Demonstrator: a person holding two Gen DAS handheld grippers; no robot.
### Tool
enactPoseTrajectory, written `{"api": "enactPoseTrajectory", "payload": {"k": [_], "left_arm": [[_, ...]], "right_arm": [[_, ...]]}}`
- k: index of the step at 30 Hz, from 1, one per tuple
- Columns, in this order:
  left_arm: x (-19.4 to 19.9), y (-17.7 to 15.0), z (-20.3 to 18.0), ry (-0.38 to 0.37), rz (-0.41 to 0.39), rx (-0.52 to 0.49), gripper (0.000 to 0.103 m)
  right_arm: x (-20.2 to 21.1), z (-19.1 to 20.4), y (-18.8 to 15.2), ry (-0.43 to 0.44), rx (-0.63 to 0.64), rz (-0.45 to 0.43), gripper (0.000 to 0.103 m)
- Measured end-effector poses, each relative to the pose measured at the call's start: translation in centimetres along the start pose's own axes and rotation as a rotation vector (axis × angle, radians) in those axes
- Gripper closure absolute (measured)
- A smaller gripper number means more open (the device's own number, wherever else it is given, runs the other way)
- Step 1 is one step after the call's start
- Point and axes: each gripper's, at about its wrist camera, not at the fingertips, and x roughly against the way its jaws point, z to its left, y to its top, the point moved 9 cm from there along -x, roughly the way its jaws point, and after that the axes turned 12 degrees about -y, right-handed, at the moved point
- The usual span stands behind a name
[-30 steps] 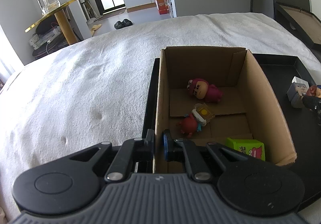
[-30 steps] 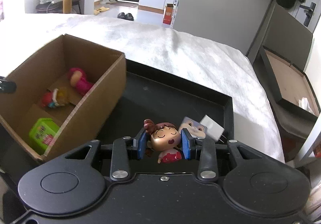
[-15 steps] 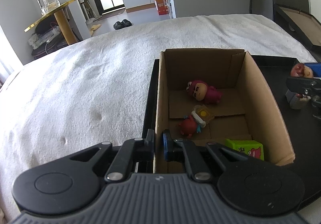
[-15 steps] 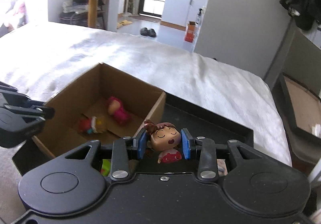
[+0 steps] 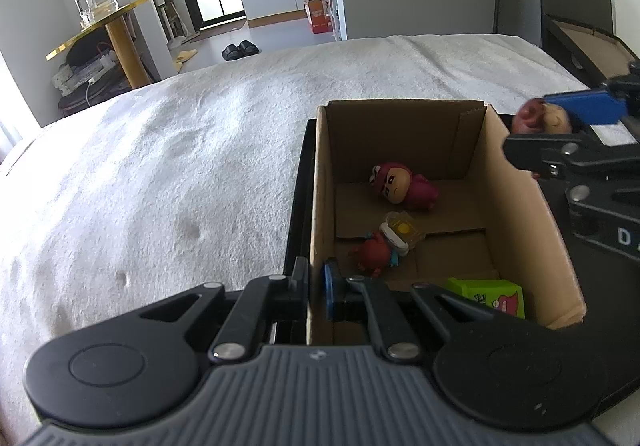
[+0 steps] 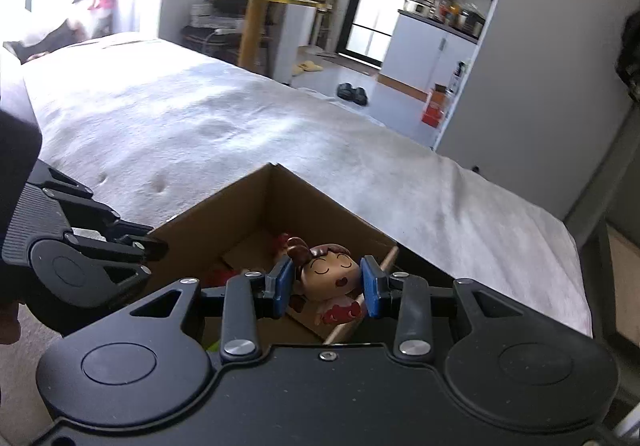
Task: Organize rigid objects
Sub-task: 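Carry the girl figurine with the right tool over the box, then open the right tool to drop the girl figurine into the box, then move the right tool to the bunny-face cube and grasp it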
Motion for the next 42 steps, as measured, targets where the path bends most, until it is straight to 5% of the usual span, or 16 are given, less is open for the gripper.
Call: {"api": "enactPoseTrajectory", "payload": {"k": [7, 10, 12, 26, 42], "left_arm": [[0.0, 0.2, 0.0, -0.002, 0.006, 0.013, 0.096], [0.1, 0.4, 0.0, 0.007, 0.013, 0.011, 0.096], [0.1, 0.6, 0.0, 0.019, 0.017, 0.011, 0.097], [-0.4, 1.4, -0.6, 0.071, 0.094, -0.082, 0.097], [-1.2, 2.0, -1.0, 0.134, 0.233, -0.083, 0.097]], "right_arm": [[0.2, 1.6, 1.2, 0.057, 0.057, -0.036, 0.066], [-0.1, 2.0, 1.0, -0.002, 0.085, -0.024, 0.045], [0.1, 1.7, 0.9, -0.029, 0.079, -0.038, 0.041], [0.8, -3.6, -4.9, -0.046, -0.125, 0.056, 0.041], [-0.7, -10.8, -10.2, -0.174, -0.326, 0.134, 0.041]]}}
